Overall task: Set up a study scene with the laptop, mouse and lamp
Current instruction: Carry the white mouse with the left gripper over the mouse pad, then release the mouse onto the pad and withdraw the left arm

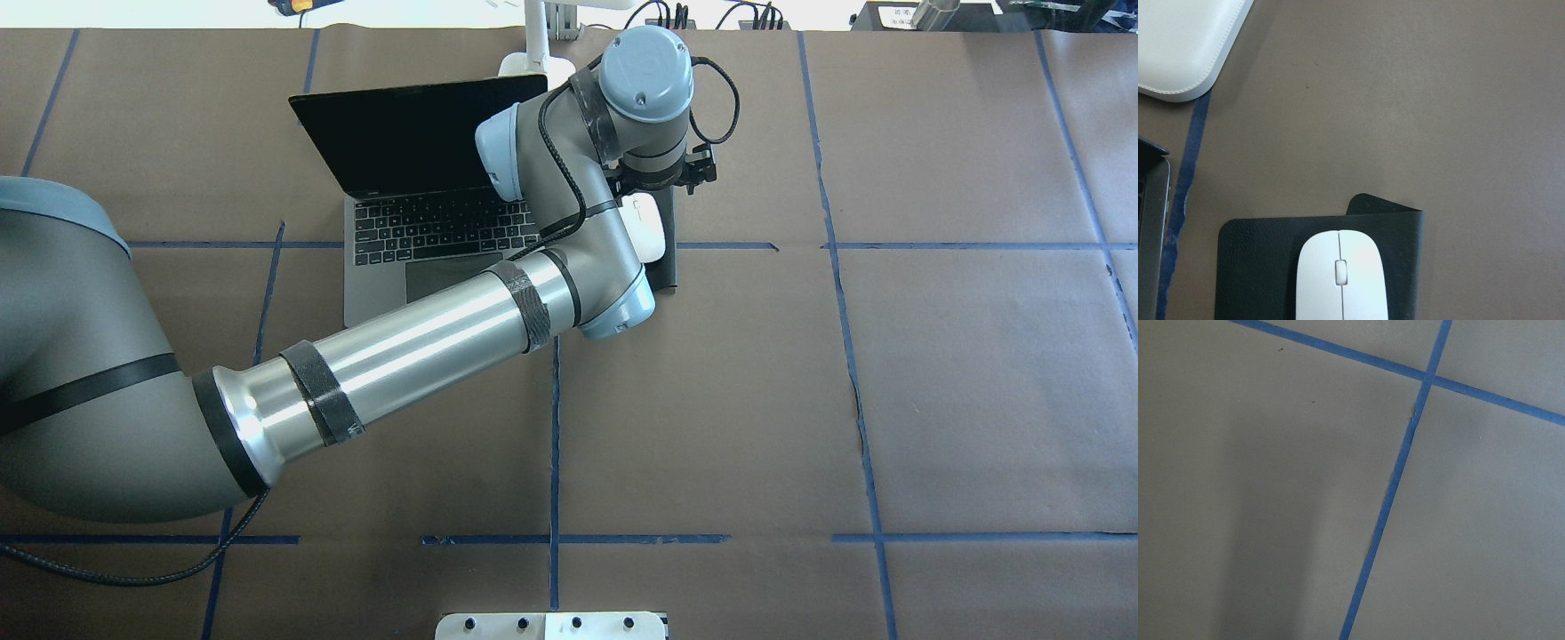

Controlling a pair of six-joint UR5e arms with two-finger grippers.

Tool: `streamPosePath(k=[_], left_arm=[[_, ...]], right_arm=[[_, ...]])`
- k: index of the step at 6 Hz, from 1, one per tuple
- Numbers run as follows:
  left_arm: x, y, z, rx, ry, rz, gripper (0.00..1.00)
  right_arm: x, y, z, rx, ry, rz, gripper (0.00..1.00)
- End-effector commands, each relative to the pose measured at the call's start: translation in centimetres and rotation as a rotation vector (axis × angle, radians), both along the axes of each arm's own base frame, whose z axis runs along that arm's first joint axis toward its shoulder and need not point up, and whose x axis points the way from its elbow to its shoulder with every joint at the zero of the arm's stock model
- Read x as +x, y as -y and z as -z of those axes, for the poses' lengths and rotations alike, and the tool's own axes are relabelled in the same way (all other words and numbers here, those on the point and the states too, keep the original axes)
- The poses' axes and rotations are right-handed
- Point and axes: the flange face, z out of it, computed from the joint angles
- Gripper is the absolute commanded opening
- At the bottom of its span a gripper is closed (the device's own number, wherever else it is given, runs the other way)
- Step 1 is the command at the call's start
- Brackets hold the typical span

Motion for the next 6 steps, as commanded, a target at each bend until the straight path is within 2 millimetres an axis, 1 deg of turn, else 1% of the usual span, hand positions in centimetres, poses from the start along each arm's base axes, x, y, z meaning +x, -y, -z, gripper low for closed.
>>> streamPosePath(k=[1,2,4,5,6], left_arm=[[-3.3,-2.7,-1.1,-0.018,-0.021,-0.045,1.0],[-7.9,-6.1,-3.3,-0.024,-0.01,-0.058,1.0],[-16.2,-12.1,-8.2,0.016,0.048,-0.111,1.0],[-21.1,-15.3,-12.2,0.064,0.089,-0.157,1.0],[-27.1,-19.1,-17.2,0.129,0.175,-0.242,1.0]], right_arm=[[0.0,0.0,0.0,0.0,-0.001,0.0,1.0],[0.0,0.0,0.0,0.0,-0.001,0.0,1.0],[0.0,0.0,0.0,0.0,-0.001,0.0,1.0],[0.0,-0.1,-0.1,-0.001,-0.003,0.0,1.0],[0.1,-0.8,-0.9,-0.022,-0.007,-0.003,1.0]])
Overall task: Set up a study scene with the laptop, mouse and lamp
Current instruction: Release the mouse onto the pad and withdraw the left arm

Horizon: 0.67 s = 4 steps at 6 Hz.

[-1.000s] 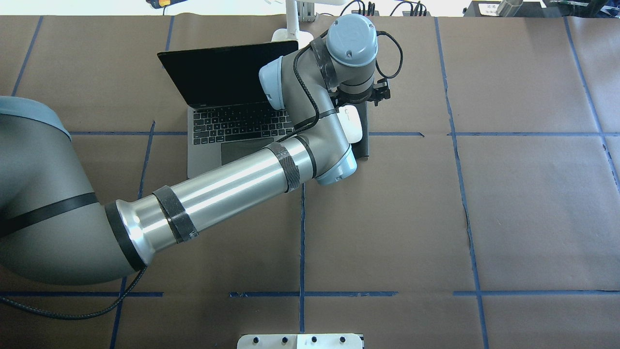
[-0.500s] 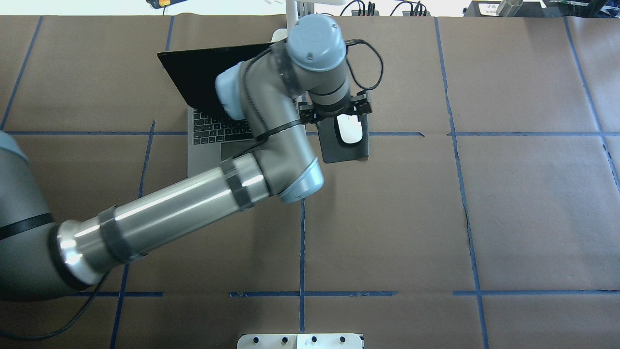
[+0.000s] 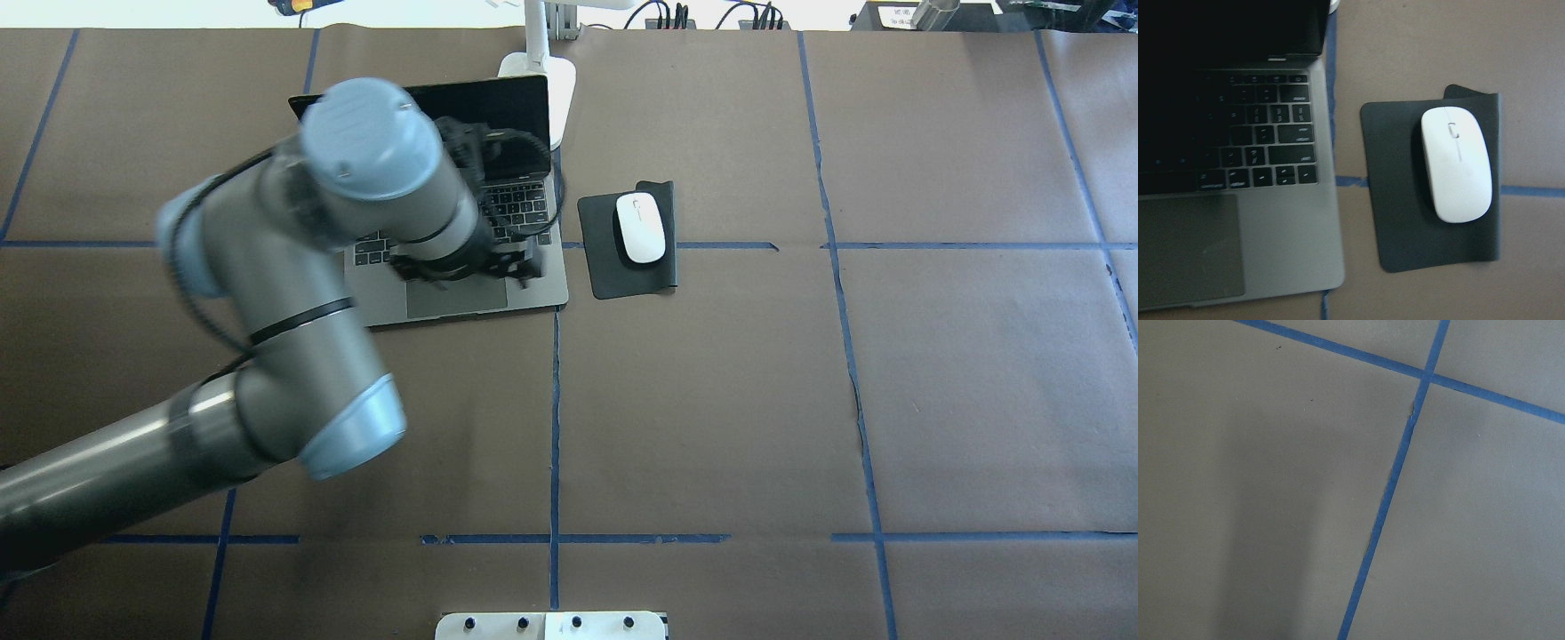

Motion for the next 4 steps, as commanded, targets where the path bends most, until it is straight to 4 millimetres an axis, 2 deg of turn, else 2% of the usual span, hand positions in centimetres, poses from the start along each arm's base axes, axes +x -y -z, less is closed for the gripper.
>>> streamPosePath(k=[1,2,3,4], left_arm=[[-11.4,-3.9,-8.3,0.083,0.139,-0.099,1.0],[-18.9,-3.3,-13.2,0.123,0.186,-0.161,1.0],[-27.7,-2.3,-18.9,0.144,0.199,-0.24,1.0],[-34.8,-1.4,-23.2,0.169,0.21,-0.267,1.0]], right_arm=[[0.0,-0.7,-0.7,-0.019,-0.005,0.0,1.0],[0.0,-1.0,-1.0,-0.029,-0.001,-0.003,1.0],[0.0,-1.1,-1.5,-0.039,0.008,-0.003,1.0],[-0.1,-1.1,-1.5,-0.041,0.021,-0.003,1.0]])
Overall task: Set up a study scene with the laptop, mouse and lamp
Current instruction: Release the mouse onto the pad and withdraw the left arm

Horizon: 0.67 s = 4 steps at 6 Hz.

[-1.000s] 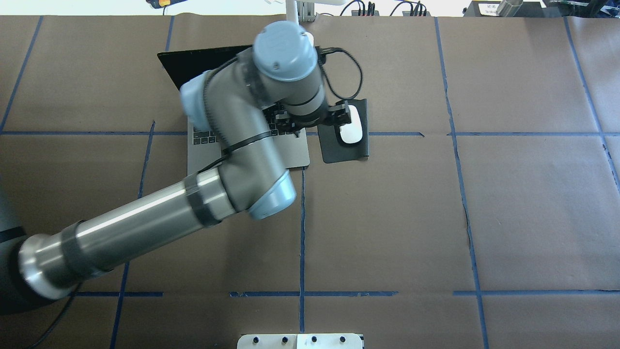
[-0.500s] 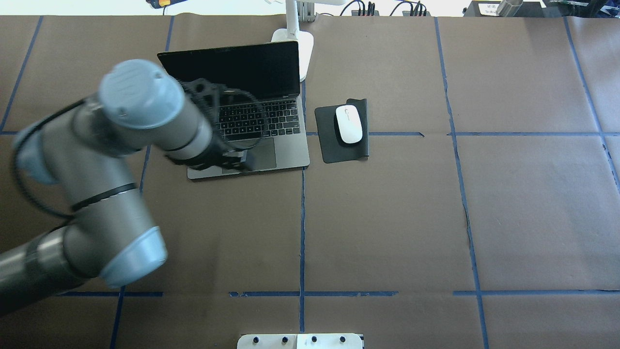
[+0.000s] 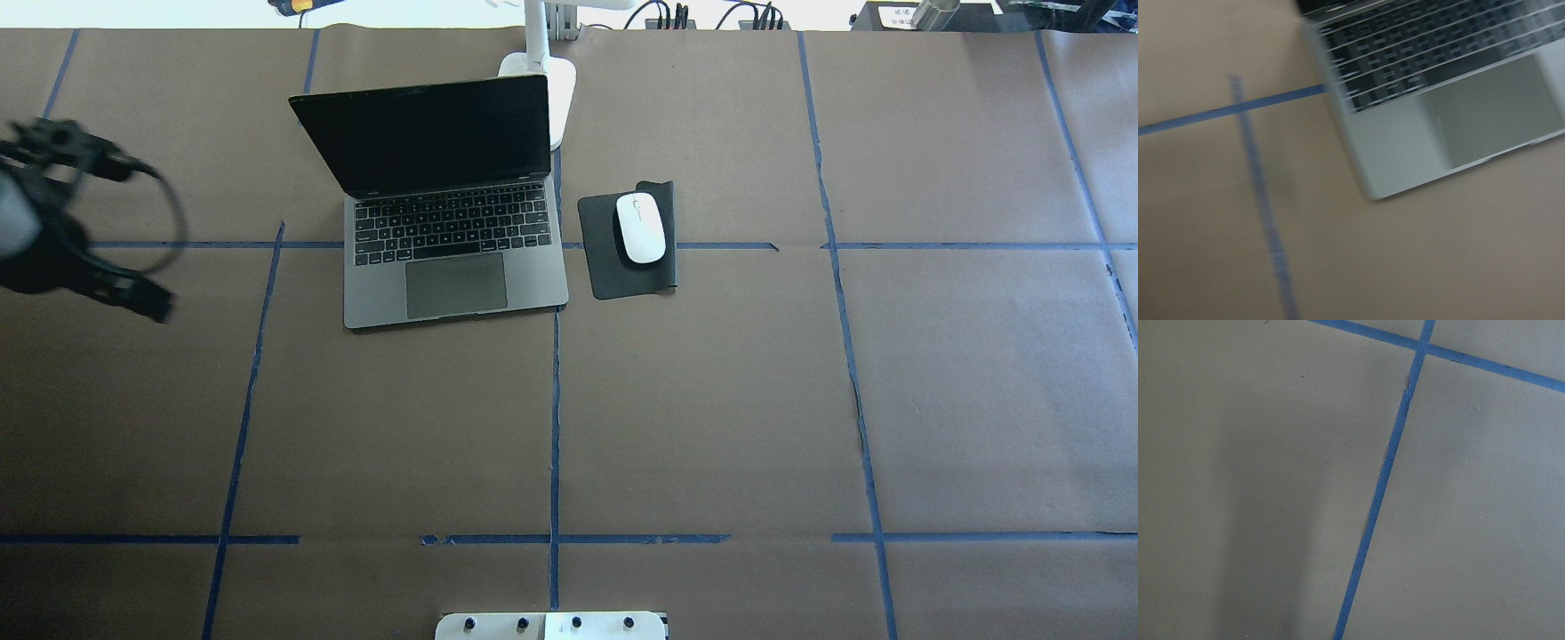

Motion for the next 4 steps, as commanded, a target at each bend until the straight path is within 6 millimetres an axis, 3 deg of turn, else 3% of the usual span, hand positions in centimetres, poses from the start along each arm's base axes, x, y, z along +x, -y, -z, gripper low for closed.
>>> streamPosePath(k=[1,2,3,4], left_arm=[[-14.7,0.5,-10.6,-0.004,-0.002,-0.037,1.0],[-19.7,0.5,-16.7,-0.1,-0.084,0.01,1.0],[-22.3,-0.1,-21.0,-0.138,-0.091,0.024,1.0],[-23.6,-0.6,-24.1,-0.151,-0.093,0.005,1.0]], right_arm=[[-0.1,-0.1,-0.1,-0.005,0.013,-0.001,1.0],[-0.1,-0.1,-0.2,-0.006,0.015,-0.001,1.0],[-0.1,-0.1,-0.1,-0.005,0.015,-0.001,1.0],[-0.1,-0.1,-0.1,-0.005,0.015,-0.001,1.0]])
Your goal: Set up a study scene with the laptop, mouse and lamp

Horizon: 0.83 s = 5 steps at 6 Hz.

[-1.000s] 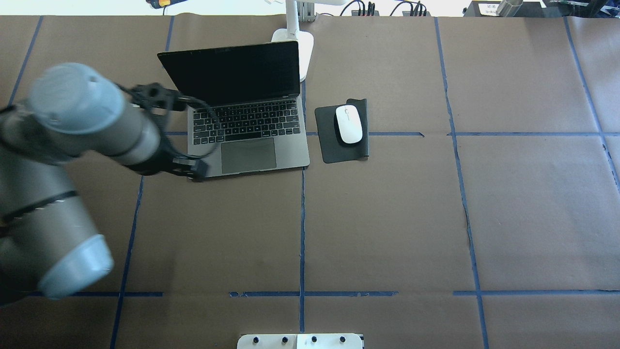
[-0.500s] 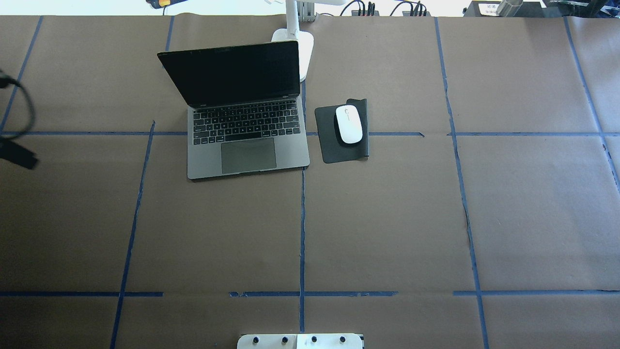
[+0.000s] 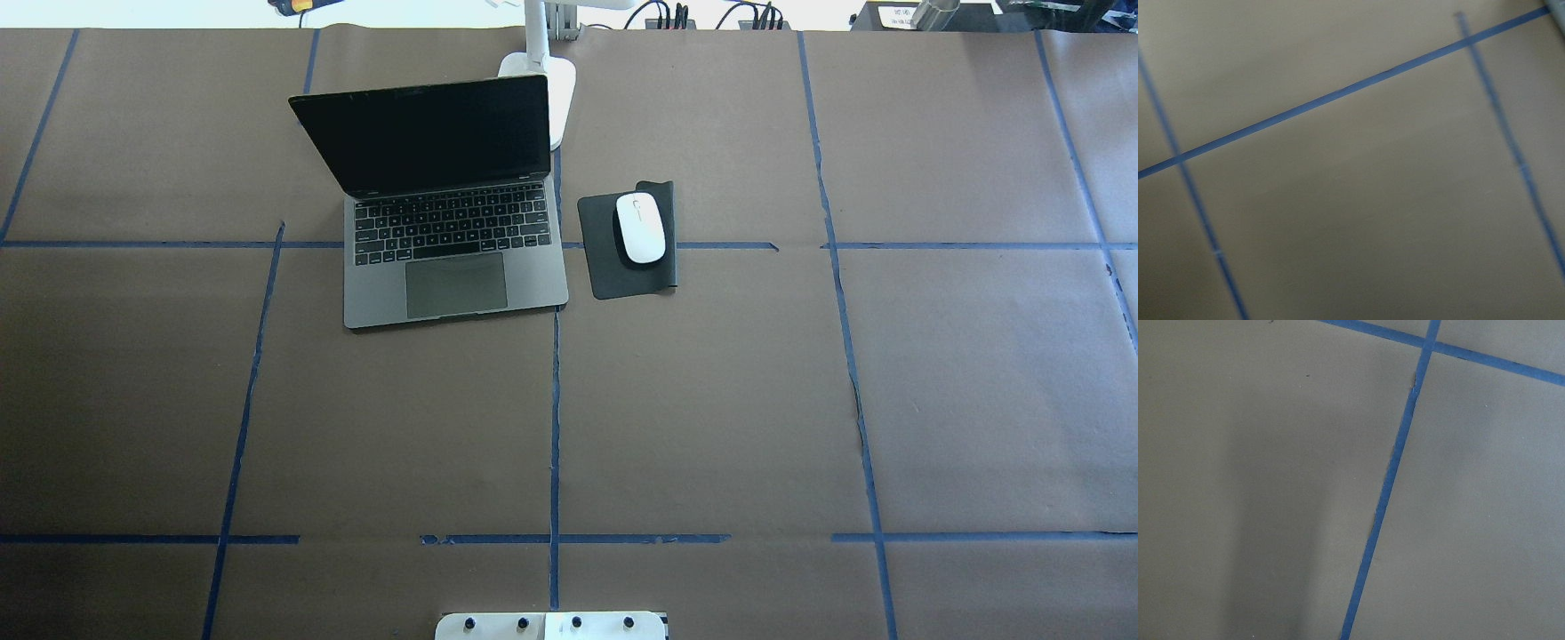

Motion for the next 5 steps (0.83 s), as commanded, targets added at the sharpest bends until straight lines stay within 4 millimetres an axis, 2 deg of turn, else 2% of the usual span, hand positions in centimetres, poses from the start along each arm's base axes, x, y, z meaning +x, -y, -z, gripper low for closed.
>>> streamPosePath(k=[1,2,3,5], left_arm=[[-3.8,-3.2,-5.4,-0.075,-0.018,0.041,1.0],[-5.4,-4.7,-6.4,-0.138,-0.021,0.131,1.0],[-5.5,-4.8,-6.5,-0.206,-0.007,0.194,1.0],[-5.5,-4.8,-7.4,-0.219,-0.007,0.19,1.0]], right_arm=[[0.0,0.0,0.0,0.0,0.0,0.0,1.0],[0.0,0.0,0.0,0.001,0.0,0.001,1.0],[0.0,-0.1,0.0,-0.001,0.0,0.0,1.0],[0.0,-0.1,0.0,0.0,0.0,0.001,1.0]])
